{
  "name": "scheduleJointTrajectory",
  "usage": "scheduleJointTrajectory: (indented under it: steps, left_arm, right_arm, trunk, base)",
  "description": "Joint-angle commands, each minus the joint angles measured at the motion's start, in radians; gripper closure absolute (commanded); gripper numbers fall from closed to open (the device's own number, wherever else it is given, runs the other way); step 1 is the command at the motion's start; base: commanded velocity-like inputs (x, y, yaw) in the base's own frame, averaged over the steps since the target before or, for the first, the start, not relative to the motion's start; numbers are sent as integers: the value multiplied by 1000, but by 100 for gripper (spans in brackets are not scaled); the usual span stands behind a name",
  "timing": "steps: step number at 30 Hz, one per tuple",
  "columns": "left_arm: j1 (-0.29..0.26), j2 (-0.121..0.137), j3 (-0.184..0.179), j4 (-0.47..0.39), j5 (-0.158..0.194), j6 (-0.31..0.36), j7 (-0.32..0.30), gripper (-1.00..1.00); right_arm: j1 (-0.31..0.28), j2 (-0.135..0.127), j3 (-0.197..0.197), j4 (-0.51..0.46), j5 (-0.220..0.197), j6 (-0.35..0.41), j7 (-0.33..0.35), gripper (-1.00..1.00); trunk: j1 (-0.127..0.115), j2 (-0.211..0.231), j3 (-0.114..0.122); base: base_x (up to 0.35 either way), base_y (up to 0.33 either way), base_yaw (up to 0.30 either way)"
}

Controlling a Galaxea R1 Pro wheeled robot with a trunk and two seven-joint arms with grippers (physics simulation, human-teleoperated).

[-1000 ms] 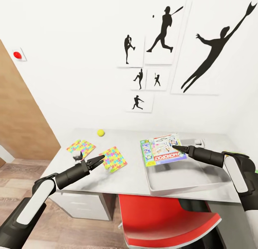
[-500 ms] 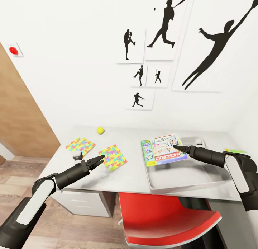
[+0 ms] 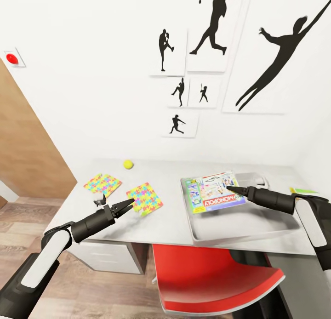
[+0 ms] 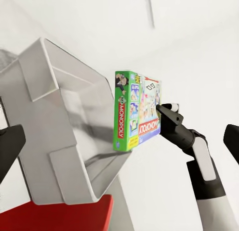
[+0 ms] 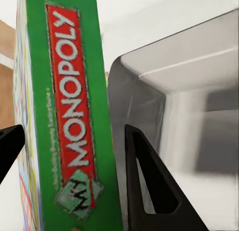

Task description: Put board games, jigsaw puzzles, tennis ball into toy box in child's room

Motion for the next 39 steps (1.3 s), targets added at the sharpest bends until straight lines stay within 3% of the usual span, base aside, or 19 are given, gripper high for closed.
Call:
scheduleJointTrajectory:
  steps: [1,4,14,26,39]
  left_arm:
    - [-1,1,-1,0,7,5,1,-100]
    - [-1,0,-1,-1,7,5,1,-100]
    - [-1,-13,-2,-48,9,11,7,-100]
    - [-13,-17,70,-94,13,152,9,-100]
    - [-52,-18,87,-103,15,181,9,-100]
  right_arm:
    - [-1,-6,-1,0,-2,7,4,100]
    - [-1,-22,-1,-1,-2,7,3,100]
    - [-1,-30,0,-2,-2,6,2,100]
    - [-1,-30,0,-3,-3,5,2,100]
    - [-1,-30,0,-3,-3,5,1,100]
  trunk:
    - [1,-2,-3]
    - [1,-2,-8]
    - [1,-2,-25]
    - [1,-2,-44]
    - [1,-2,-66]
  base:
    - [0,0,0]
    - [0,0,0]
    - [0,0,0]
    - [0,0,0]
    - [0,0,0]
